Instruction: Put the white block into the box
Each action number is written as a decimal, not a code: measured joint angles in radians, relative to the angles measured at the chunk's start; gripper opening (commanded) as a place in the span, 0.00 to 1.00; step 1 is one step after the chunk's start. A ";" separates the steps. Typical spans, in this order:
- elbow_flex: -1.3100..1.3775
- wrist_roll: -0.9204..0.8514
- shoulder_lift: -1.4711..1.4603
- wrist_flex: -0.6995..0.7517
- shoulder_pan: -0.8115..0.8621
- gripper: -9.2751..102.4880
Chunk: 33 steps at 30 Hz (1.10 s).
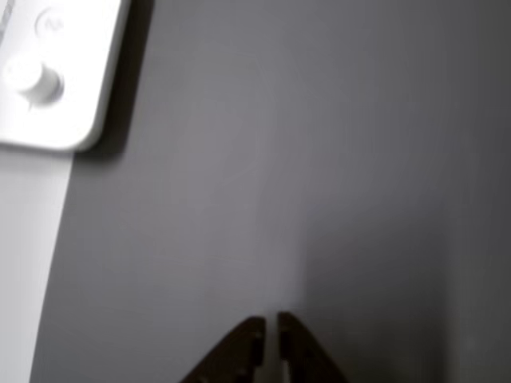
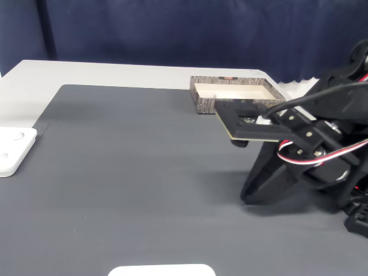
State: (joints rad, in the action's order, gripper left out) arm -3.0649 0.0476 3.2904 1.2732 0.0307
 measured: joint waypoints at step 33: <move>-0.006 -0.067 0.000 0.052 -0.015 0.07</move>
State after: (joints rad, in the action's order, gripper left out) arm -3.0710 -0.0199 3.2904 1.3254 0.0153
